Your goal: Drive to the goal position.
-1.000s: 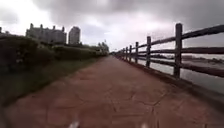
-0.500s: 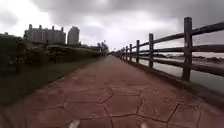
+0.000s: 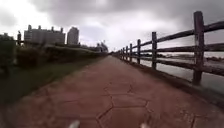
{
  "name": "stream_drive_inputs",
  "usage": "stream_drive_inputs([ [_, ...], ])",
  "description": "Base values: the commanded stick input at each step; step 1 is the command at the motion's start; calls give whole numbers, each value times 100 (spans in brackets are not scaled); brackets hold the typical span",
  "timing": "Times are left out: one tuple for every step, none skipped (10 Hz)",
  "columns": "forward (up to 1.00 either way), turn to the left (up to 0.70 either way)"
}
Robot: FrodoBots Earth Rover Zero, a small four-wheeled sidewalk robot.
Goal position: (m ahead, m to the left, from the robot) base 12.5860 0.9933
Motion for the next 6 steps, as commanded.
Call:
stream_drive_inputs([
  [70, 0],
  [70, 0],
  [70, 0],
  [70, 0],
  [70, 0],
  [70, 0],
])
